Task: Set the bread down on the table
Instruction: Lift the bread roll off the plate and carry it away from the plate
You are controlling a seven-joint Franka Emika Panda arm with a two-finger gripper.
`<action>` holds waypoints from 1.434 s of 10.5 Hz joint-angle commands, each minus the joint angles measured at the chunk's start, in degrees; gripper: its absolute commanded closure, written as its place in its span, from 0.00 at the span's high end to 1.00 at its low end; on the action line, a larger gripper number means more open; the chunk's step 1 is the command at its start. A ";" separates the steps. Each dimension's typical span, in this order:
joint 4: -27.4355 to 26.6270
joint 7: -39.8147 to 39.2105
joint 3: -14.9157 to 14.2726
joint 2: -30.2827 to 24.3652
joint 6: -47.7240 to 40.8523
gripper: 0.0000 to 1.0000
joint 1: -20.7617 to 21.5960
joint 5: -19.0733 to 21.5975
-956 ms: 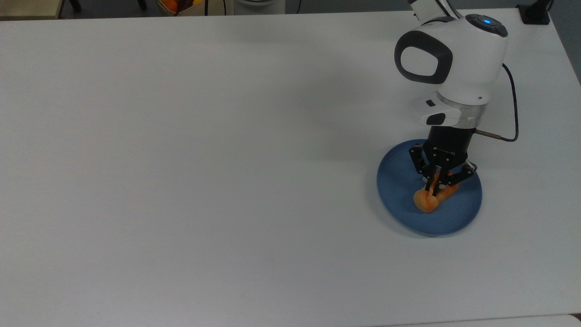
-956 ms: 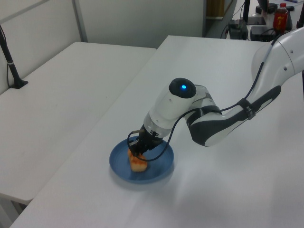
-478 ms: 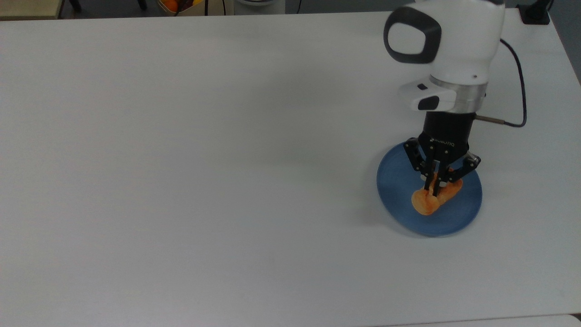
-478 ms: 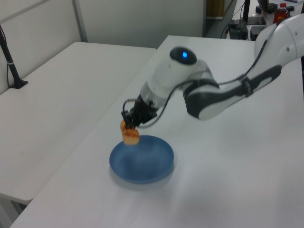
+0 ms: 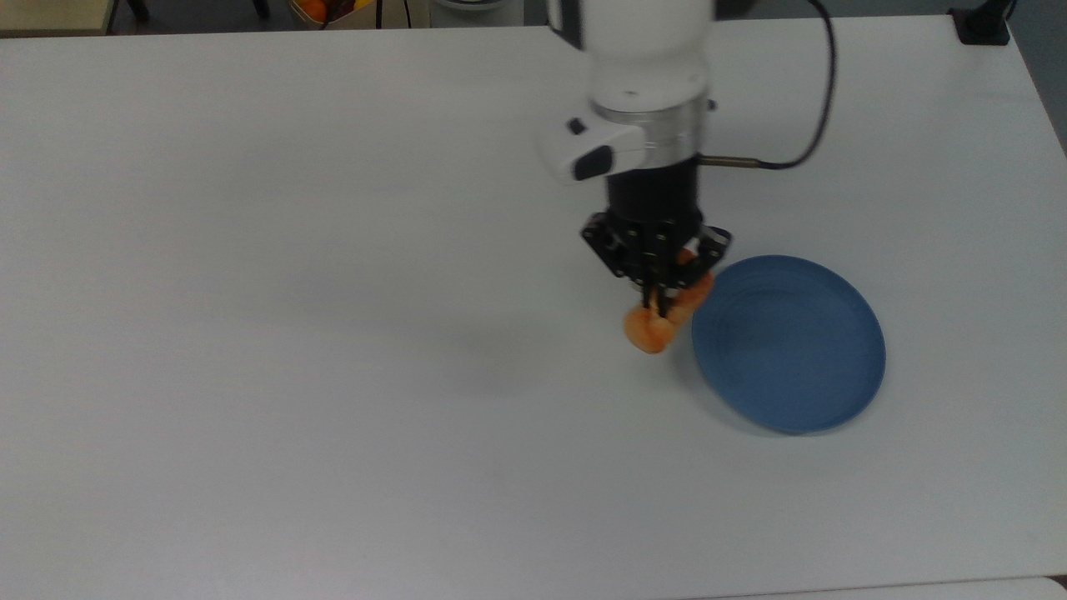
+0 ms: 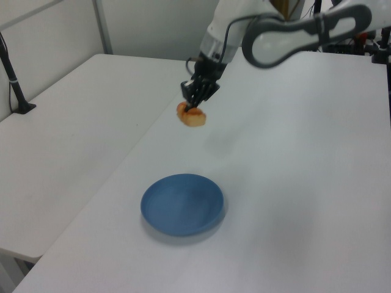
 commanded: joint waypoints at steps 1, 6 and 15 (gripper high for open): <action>-6.17 -21.08 0.76 -4.88 -4.23 0.00 -8.47 5.79; -13.20 -42.66 0.76 -2.70 2.68 0.00 -15.88 8.67; -17.60 -47.34 0.67 2.40 17.03 0.10 -16.15 11.93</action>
